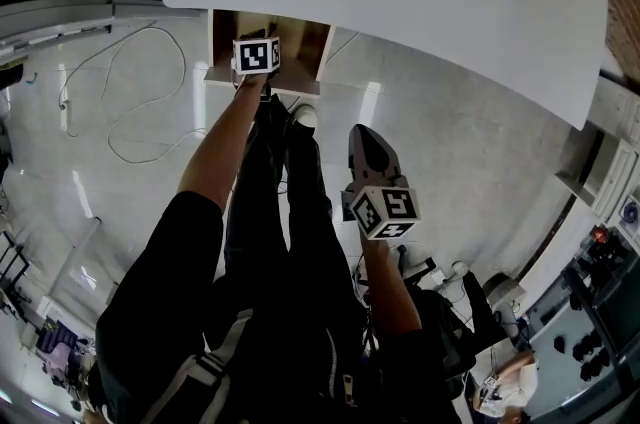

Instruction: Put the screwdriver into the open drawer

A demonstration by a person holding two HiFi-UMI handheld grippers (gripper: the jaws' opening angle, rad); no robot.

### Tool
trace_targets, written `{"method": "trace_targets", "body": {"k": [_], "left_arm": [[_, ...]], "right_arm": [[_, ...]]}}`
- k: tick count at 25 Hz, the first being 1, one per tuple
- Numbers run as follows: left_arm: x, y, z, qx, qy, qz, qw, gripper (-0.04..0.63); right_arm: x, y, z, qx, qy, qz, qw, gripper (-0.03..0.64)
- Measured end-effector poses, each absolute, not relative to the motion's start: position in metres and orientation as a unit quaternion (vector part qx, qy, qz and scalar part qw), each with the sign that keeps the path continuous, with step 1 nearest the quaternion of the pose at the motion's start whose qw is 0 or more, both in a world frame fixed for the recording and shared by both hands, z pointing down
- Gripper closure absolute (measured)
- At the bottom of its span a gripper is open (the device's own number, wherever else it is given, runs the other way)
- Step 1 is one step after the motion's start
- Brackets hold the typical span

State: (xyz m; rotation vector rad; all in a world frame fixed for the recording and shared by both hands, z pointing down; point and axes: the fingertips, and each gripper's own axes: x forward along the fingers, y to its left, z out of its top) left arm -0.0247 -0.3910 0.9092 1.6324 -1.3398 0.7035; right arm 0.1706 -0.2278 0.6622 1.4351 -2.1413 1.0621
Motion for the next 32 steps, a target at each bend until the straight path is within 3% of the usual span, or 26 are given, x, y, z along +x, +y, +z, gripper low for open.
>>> {"method": "trace_targets", "body": {"k": [9, 20, 32], "left_arm": [[-0.019, -0.361, 0.788, 0.728, -0.523, 0.266, 0.355, 0.563], [-0.019, -0.336, 0.631, 0.775, -0.524, 0.214, 0.282, 0.571], [-0.019, -0.389, 0.429, 0.812, -0.558, 0.116, 0.123, 0.571]], "right_arm": [[0.159, -0.257, 0.616, 0.496, -0.785, 0.329, 0.171, 0.611], [0.161, -0.295, 0.544, 0.494, -0.812, 0.265, 0.163, 0.611], [0.171, -0.361, 0.416, 0.49, -0.855, 0.148, 0.085, 0.621]]}}
